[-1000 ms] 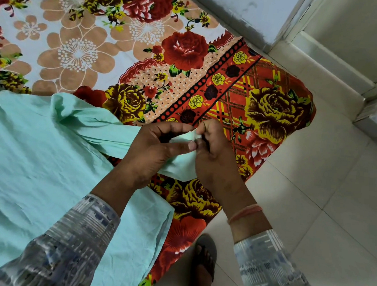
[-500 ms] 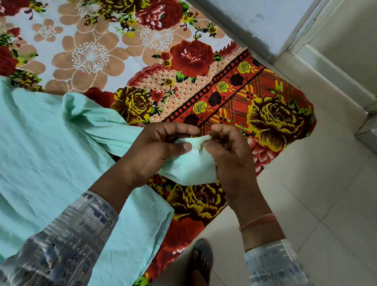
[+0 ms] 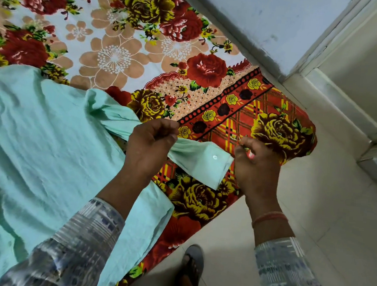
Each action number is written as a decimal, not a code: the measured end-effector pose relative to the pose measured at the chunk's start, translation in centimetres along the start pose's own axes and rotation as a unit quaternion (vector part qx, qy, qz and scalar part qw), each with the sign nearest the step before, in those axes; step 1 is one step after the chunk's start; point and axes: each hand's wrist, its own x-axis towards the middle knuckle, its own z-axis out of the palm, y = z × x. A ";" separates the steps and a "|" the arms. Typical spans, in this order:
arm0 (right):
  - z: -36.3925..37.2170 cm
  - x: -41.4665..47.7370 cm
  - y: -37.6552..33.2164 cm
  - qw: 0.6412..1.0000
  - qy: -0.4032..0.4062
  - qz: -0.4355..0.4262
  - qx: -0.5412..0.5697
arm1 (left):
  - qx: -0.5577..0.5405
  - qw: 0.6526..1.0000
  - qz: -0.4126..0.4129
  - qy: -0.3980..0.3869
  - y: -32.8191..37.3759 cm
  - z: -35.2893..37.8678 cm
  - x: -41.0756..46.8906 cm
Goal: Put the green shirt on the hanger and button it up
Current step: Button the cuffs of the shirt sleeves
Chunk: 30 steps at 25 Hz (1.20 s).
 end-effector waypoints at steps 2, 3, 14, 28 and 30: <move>1.0 -1.0 -2.4 0.997 0.025 -0.066 0.024 | -0.020 1.000 -0.006 0.000 0.7 -0.8 -0.8; 2.0 -1.8 -4.2 0.994 0.016 -0.100 0.045 | -0.024 1.000 -0.005 0.004 1.1 -1.4 -1.2; 19.2 -17.9 -18.7 0.928 -0.154 -0.330 0.074 | -0.059 0.981 -0.036 0.182 -4.3 -23.5 -7.5; 36.1 -52.9 -22.8 0.680 -0.633 -0.326 -0.175 | 0.055 0.835 -0.261 0.481 -21.1 -54.9 -34.5; 36.5 -55.1 -22.2 0.652 -0.648 -0.333 -0.212 | 0.000 0.843 -0.262 0.470 -22.7 -55.0 -36.8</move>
